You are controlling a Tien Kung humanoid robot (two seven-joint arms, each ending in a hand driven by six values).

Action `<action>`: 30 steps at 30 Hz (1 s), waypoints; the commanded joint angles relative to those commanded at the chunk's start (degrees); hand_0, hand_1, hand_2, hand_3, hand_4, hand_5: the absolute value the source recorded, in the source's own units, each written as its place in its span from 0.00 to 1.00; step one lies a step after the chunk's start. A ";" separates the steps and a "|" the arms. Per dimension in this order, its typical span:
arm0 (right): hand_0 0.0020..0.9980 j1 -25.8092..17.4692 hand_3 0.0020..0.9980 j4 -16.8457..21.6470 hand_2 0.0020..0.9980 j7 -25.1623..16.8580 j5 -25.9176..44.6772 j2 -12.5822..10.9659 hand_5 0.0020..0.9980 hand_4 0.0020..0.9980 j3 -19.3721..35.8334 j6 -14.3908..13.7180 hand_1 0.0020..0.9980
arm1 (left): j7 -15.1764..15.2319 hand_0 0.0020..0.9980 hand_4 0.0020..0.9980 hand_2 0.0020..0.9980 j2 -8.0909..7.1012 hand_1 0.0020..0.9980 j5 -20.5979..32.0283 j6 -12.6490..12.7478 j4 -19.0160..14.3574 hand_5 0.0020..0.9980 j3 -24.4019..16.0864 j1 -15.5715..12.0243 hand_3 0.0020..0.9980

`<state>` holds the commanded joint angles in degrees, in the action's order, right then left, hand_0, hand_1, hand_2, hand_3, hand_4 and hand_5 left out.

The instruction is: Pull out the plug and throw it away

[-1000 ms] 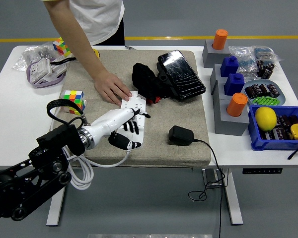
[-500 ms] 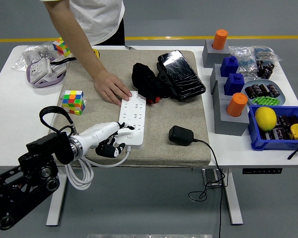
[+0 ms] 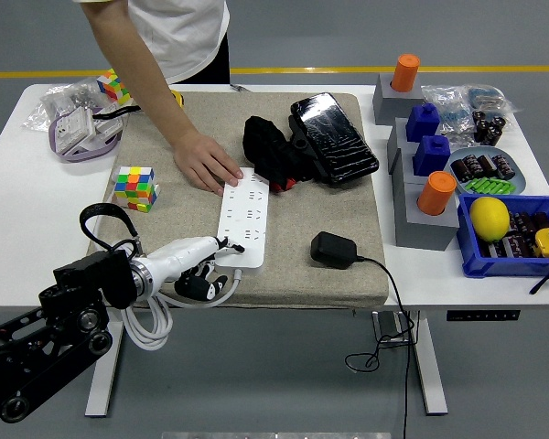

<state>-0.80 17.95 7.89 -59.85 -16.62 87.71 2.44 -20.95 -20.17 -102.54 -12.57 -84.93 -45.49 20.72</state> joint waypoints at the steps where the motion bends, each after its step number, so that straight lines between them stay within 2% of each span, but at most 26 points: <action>1: 0.57 0.00 0.56 0.03 0.67 -0.02 0.02 0.03 0.48 0.97 -0.02 -0.02 0.65 | -0.06 0.06 0.46 0.11 0.01 0.05 -0.03 -0.09 0.41 0.00 0.07 -0.03 0.88; 7: 0.57 -0.14 0.56 0.04 0.67 -0.02 0.05 0.07 0.48 0.97 -0.10 -0.04 0.65 | -0.31 0.06 0.47 0.11 0.12 0.05 -0.09 -0.33 1.20 0.00 0.22 -0.28 0.87; 10: 0.57 -0.18 0.56 0.02 0.67 0.02 -0.04 0.04 0.48 0.97 0.02 -0.03 0.65 | -0.19 0.06 0.47 0.11 0.01 0.05 -0.03 -0.22 0.05 0.00 -0.14 -0.43 0.87; 13: 0.57 -0.25 0.56 0.04 0.67 0.03 -0.09 0.12 0.48 0.97 0.24 -0.03 0.65 | 1.20 0.06 0.47 0.11 -0.06 0.05 0.23 0.85 -2.26 0.00 -1.21 -0.54 0.87; 16: 0.57 -0.28 0.56 0.01 0.67 0.06 -0.15 0.18 0.48 0.97 0.31 -0.03 0.65 | 4.46 0.06 0.47 0.11 0.10 0.05 -0.18 3.81 -3.43 0.00 -2.45 -0.39 0.87; 17: 0.57 -0.26 0.56 0.03 0.67 0.04 -0.12 0.19 0.48 0.97 0.29 -0.04 0.65 | 6.68 0.11 0.66 0.21 0.32 0.13 -0.59 5.90 -3.32 0.00 -3.19 -0.20 0.86; 19: 0.57 -0.19 0.56 0.07 0.67 -0.02 -0.06 0.27 0.48 0.97 0.27 -0.14 0.65 | 10.92 0.11 0.66 0.21 1.30 0.13 -1.08 9.99 -1.55 0.00 -5.26 0.44 0.86; 22: 0.57 -0.18 0.56 0.07 0.67 -0.06 -0.01 0.41 0.48 0.97 0.18 -0.16 0.65 | 12.82 0.11 0.66 0.21 2.74 0.13 -1.02 11.76 1.17 0.00 -7.95 1.34 0.86; 23: 0.57 -0.17 0.56 0.02 0.67 -0.05 -0.05 0.49 0.48 0.97 0.21 -0.14 0.65 | 12.94 0.33 0.88 0.54 3.24 0.47 -0.67 11.70 2.14 0.27 -8.91 1.66 0.88; 28: 0.57 -0.14 0.56 0.00 0.67 0.02 -0.10 0.71 0.48 0.97 0.16 -0.07 0.65 | 15.69 0.33 0.88 0.54 5.25 0.47 -3.09 14.23 6.46 0.27 -13.56 2.73 0.88; 29: 0.57 -0.10 0.56 0.01 0.67 0.05 -0.10 0.68 0.48 0.97 0.17 -0.11 0.65 | 16.21 0.77 1.00 0.89 5.57 0.87 -3.44 14.96 7.22 0.49 -14.53 2.80 0.94; 30: 0.57 -0.07 0.56 0.05 0.67 0.07 -0.08 0.63 0.48 0.97 0.16 -0.16 0.65 | 16.81 0.77 1.00 0.89 5.85 0.87 -3.80 15.80 8.00 0.49 -15.51 2.82 0.94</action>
<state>-0.87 18.00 7.96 -59.93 -15.99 87.87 2.28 -4.14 -14.32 -106.33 3.23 -76.93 -61.00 23.55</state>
